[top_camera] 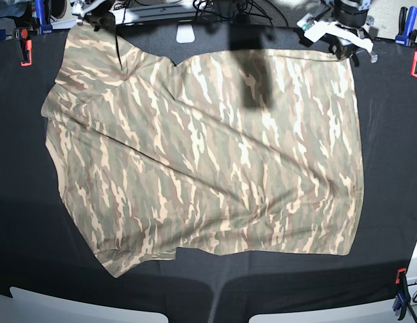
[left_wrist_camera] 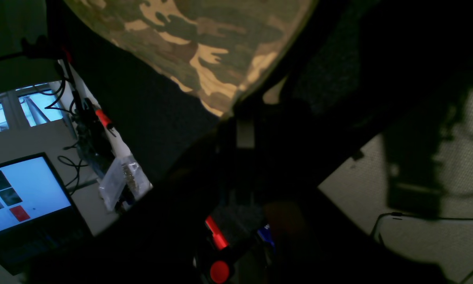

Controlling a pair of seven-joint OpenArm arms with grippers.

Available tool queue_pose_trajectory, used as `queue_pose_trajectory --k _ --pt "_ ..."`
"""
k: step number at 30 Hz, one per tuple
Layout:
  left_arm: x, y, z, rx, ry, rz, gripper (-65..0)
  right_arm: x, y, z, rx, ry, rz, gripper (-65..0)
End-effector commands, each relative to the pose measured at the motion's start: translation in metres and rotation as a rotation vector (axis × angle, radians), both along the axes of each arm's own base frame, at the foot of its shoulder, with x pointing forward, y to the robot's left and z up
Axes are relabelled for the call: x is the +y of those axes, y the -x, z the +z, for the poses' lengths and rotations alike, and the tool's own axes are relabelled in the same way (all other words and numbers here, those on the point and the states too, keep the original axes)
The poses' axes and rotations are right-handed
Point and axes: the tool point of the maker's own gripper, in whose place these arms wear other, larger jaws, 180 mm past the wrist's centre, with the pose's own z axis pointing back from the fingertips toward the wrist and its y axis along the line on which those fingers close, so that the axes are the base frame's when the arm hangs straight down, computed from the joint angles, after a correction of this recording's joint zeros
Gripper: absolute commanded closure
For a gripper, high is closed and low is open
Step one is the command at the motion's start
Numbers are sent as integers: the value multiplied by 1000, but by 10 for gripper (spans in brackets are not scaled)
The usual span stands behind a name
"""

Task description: Layout the t-shirt on the table in an organized manner, then fold the t-shirt properly

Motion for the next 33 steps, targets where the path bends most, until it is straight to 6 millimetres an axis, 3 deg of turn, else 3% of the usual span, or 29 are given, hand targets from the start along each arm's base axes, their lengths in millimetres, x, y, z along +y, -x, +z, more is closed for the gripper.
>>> queue_pose_trajectory --k 1,6,9,13,17,22,29,33 --pt "0 -3 7 -28 -4 -12 0 -1 -1 5 -16 7 12 -335" --pt "0 -4 7 -28 -4 -13 0 1 -3 5 -30 8 30 -316" --pt "0 -4 7 -28 -4 -13 0 1 -8 10 -70 6 21 -204" --pt "0 -4 7 -28 -4 -13 0 2 -5 11 -77 13 16 0" --pt "0 -3 7 -28 -5 -12 0 18 9 12 -61 33 81 0" --pt "7 0 6 -14 -30 16 0 40 43 14 -4 52 141 0" --pt "23 3 13 -34 -142 17 0 12 61 37 -25 222 188 0" --pt "37 5 25 -93 -212 23 0 17 72 45 -32 218 229 0"
